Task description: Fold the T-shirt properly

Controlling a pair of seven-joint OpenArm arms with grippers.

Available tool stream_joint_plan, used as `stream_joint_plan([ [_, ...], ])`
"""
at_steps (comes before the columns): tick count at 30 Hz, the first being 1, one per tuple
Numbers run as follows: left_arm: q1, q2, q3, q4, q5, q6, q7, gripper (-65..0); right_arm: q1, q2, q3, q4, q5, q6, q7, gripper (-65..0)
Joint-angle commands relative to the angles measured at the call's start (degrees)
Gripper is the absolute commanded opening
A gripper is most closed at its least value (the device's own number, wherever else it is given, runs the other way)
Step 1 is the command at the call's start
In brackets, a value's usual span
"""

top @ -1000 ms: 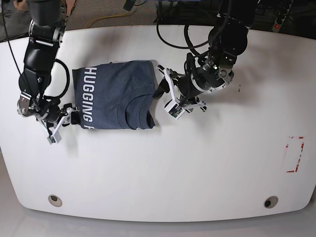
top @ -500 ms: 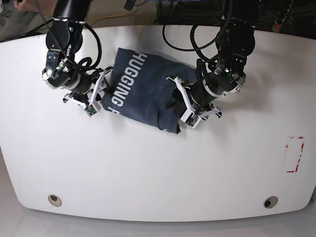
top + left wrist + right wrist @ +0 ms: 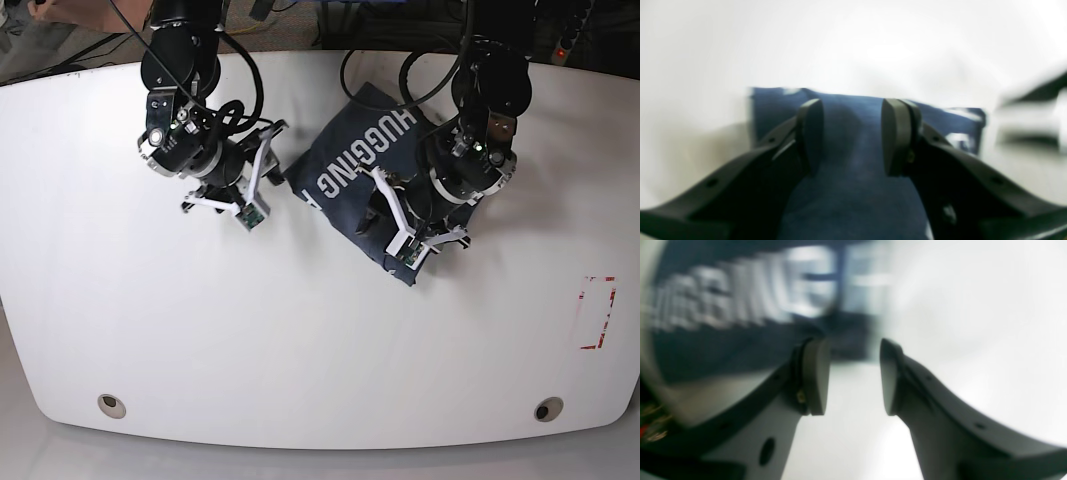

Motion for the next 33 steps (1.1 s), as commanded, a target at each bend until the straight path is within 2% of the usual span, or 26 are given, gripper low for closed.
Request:
stream_joint_plan([
  [1,1.1,-1.7,-0.2,2.7,-0.5,-0.3,-1.2,-38.9,2.3,1.6,1.0,0.7,-0.2,-0.1,0.8,-41.2],
  [3,2.2,-2.4,-0.3,2.9,-0.6,-1.3,-1.2,-38.9,3.7,3.4,1.4,0.2,0.0,-0.1,0.9,-41.2],
  [5,3.5,-3.0,-0.8,3.3,-0.5,-4.2,-1.2,-38.9,5.1,4.6,1.5,-1.7,0.1,-0.1,1.0,-41.2],
  [8,4.5,-3.8,-3.8,3.6,-0.6,-6.5,-1.2,-39.0,7.1,4.8,1.2,-5.7,0.1,-0.1,2.1,-41.2],
  [12,6.0,-2.4,-8.8,3.6,-0.6,-6.8,-1.2,-39.0,7.5,3.2,-0.7,-9.9,-0.3,-0.1,5.9,-41.2],
  [17,6.3,-0.9,-14.0,3.6,-0.5,-6.7,-1.2,-39.0,7.0,2.5,-7.3,-14.3,-0.5,-0.1,10.8,-41.2],
  [22,6.1,-0.9,-16.2,3.6,-0.5,-6.6,-1.2,-38.9,4.8,-0.7,-10.9,-14.2,-0.4,-0.1,11.2,-41.2],
  [25,6.2,0.5,-17.6,3.6,-0.3,-6.5,-1.2,-38.9,2.9,-2.7,-12.8,-14.2,0.1,-0.1,11.1,-41.2],
  [33,6.5,1.1,-18.4,3.6,-0.2,-6.5,-1.2,-38.9,0.5,-3.1,-24.5,-11.9,0.1,-0.1,11.1,-41.2],
])
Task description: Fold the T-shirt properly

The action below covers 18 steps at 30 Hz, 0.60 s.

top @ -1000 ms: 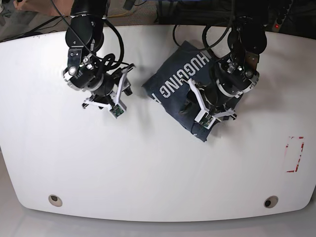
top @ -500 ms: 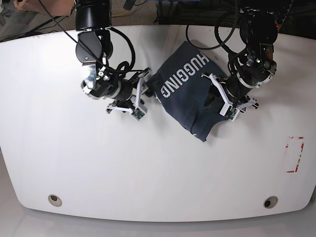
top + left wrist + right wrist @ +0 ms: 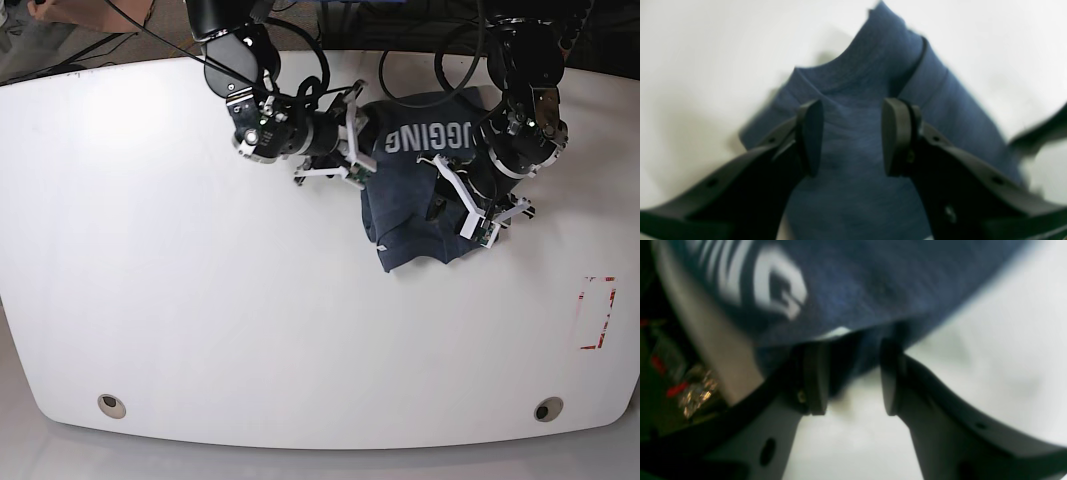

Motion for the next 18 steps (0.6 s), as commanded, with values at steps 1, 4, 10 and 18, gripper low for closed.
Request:
stream_joint_plan([
  [1,-0.5,-0.2,0.0,1.2,-0.6,0.0,-1.4,-38.9,0.2,-0.2,-1.3,3.4,0.9,0.3,1.1,-41.2],
  [4,0.1,-0.2,0.0,1.2,-0.6,0.0,-1.4,-38.9,-0.2,-0.2,-1.3,5.2,0.2,0.3,1.1,-41.2],
  [10,1.2,-0.2,0.1,0.6,-0.6,0.0,-1.4,-38.9,-0.1,0.7,6.0,5.7,0.9,0.3,1.1,-41.2],
  [18,4.1,-0.5,0.1,-8.7,-0.8,-0.4,-1.4,-38.9,-0.1,1.0,16.1,7.0,0.9,0.3,1.1,-41.2],
])
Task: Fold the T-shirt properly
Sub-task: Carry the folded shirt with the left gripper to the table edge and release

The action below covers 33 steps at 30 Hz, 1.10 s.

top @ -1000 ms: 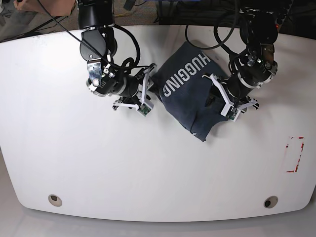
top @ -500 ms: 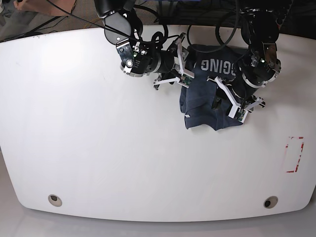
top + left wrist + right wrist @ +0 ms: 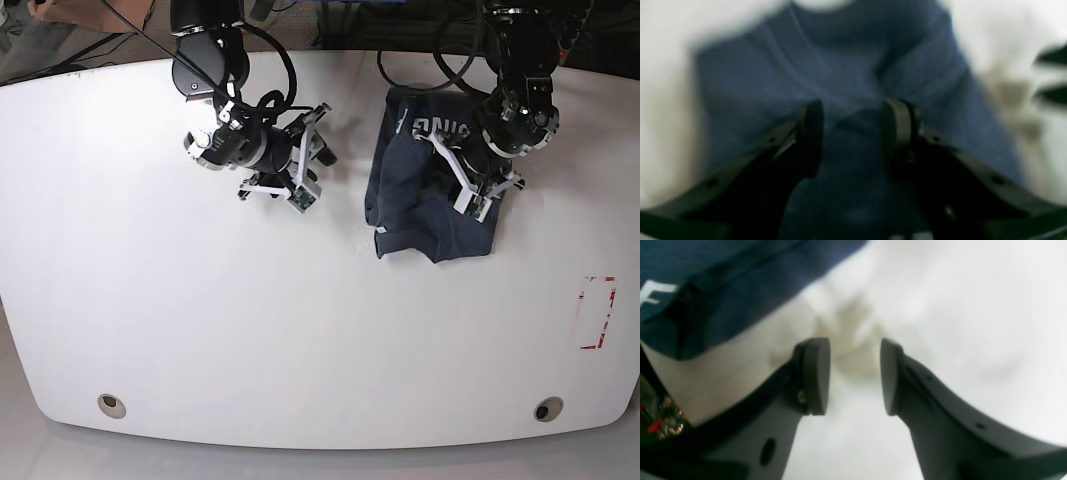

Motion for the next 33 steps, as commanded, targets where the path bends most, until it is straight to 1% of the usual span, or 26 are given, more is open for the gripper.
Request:
stream_joint_plan([
  [1,0.0,-0.4,-0.2,-2.9,-0.2,0.0,-0.7,-38.9,0.7,-0.2,1.6,2.5,1.0,0.3,1.1,-41.2],
  [3,0.0,-0.7,-0.3,-7.2,-0.1,0.0,-0.9,-38.9,0.5,-0.2,2.8,3.3,1.0,0.3,1.1,-41.2],
  [5,-0.4,-2.8,-1.1,-12.1,-0.1,0.2,-1.0,-38.9,0.4,0.7,3.4,4.2,1.0,0.3,1.1,-41.2],
  [7,-2.5,-5.2,-2.4,-16.7,-0.2,0.2,-1.0,-38.9,0.4,1.2,3.6,4.8,1.0,0.3,1.1,-41.2],
  [11,-6.3,-9.8,-8.4,-25.0,-0.2,0.0,-1.1,-38.9,0.4,1.2,3.7,5.6,1.0,0.3,1.1,-41.2],
  [13,-9.0,-14.0,-11.5,-29.8,-0.2,0.0,-1.7,-38.9,0.4,1.3,3.7,6.2,0.9,0.3,1.1,-41.2],
  [15,-10.6,-17.2,-13.1,-33.3,-0.2,0.0,-3.7,-38.9,0.3,1.3,3.7,6.3,0.9,0.3,1.1,-41.2],
  [18,-11.7,-23.8,-14.2,-39.2,-0.3,-0.1,-9.2,-38.9,0.2,1.3,3.7,8.0,0.7,0.3,1.1,-41.2],
  [21,-12.4,-28.7,-14.1,-45.0,-0.5,-0.3,-14.6,-38.9,0.2,1.3,3.7,8.5,0.9,0.3,1.1,-41.2],
  [23,-13.9,-31.5,-14.1,-48.6,-0.2,-2.1,-17.5,-38.9,0.1,1.3,3.7,9.2,0.8,0.3,1.1,-41.2],
  [25,-14.9,-33.8,-14.1,-51.0,-0.2,-5.3,-18.8,-38.9,0.1,1.3,3.7,9.4,0.8,0.3,1.1,-41.2],
  [27,-16.1,-35.8,-14.1,-52.3,-0.3,-8.9,-19.3,-38.9,0.1,1.3,3.7,9.4,0.6,0.3,1.1,-41.2],
  [29,-17.0,-37.1,-14.4,-52.5,-0.5,-11.6,-19.3,-38.9,0.1,1.3,3.7,9.4,0.5,0.3,1.1,-41.2],
  [30,-17.6,-37.9,-14.4,-52.4,-0.6,-12.4,-19.2,-38.9,0.1,1.3,3.6,9.4,0.5,0.3,1.1,-41.2],
  [33,-19.0,-39.2,-14.5,-52.4,-0.6,-12.4,-19.1,-38.9,0.1,1.3,3.5,9.4,0.8,0.3,1.1,-41.2],
])
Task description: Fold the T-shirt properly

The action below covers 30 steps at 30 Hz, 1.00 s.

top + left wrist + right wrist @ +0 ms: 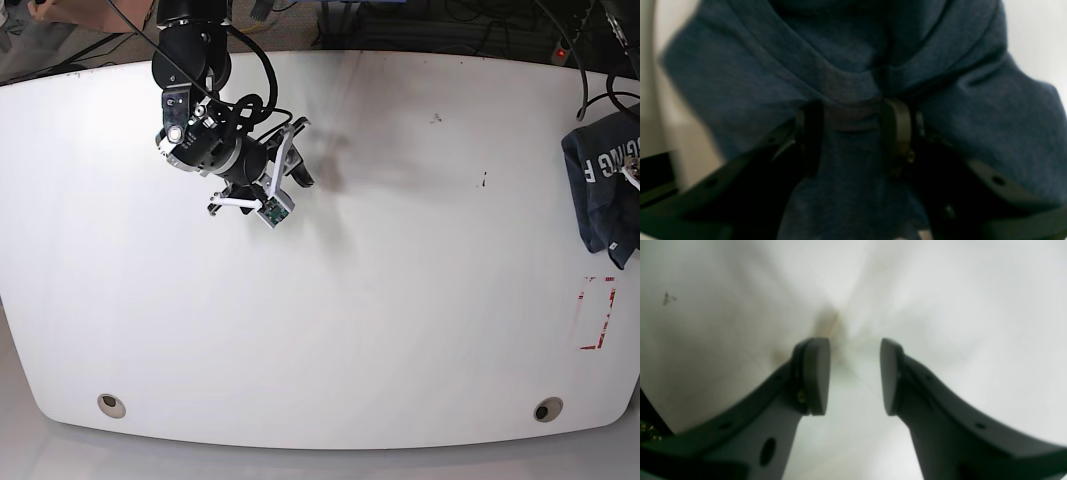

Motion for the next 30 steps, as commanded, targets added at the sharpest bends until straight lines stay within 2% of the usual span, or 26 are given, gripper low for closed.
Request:
stream_joint_plan([
  [1,-2.3,-2.9,-0.7,0.8,-0.7,0.2,-1.0,-38.9,0.7,0.1,-0.1,1.3,0.9,0.3,0.9,-41.2],
  [4,-3.0,-3.3,-0.7,3.3,-0.7,0.2,-0.5,-39.0,1.0,0.1,0.0,1.4,0.4,0.3,0.9,-41.2],
  [8,-2.7,-2.6,-0.7,12.1,-0.4,0.2,5.9,-39.0,1.8,2.7,0.2,2.0,0.3,0.3,1.3,-41.2],
  [10,-1.0,-0.2,-0.7,18.1,-0.5,0.2,8.8,-39.2,3.5,3.6,0.2,0.9,0.3,0.3,1.3,-41.2],
  [13,1.4,3.6,-2.3,26.4,-0.3,0.2,8.8,-39.2,5.0,4.4,0.2,-2.0,-1.1,0.3,1.8,-41.2],
  [14,2.8,5.3,-2.9,29.0,-0.3,1.3,8.8,-39.2,5.5,4.7,0.2,-2.7,-1.9,0.3,2.9,-41.2],
  [17,5.4,10.3,-3.6,37.0,-0.3,6.4,7.4,-39.2,6.0,5.4,0.2,-4.9,-5.9,0.3,8.3,-41.2],
  [19,7.0,14.4,-3.0,41.9,0.0,9.7,3.5,-39.0,6.1,5.3,0.2,-6.9,-10.8,0.3,14.5,-41.2],
  [23,10.1,21.1,-0.1,46.2,5.2,13.3,-4.1,-39.0,6.0,4.4,0.3,-10.8,-19.7,0.3,26.0,-41.2],
  [26,11.9,26.9,1.5,48.0,9.7,14.3,-7.6,-39.2,5.7,3.9,0.9,-12.8,-23.0,0.3,33.4,-41.2],
  [30,15.1,35.6,1.8,50.6,15.2,14.4,-12.4,-39.2,4.9,4.0,3.9,-15.9,-22.2,0.3,43.1,-41.2],
])
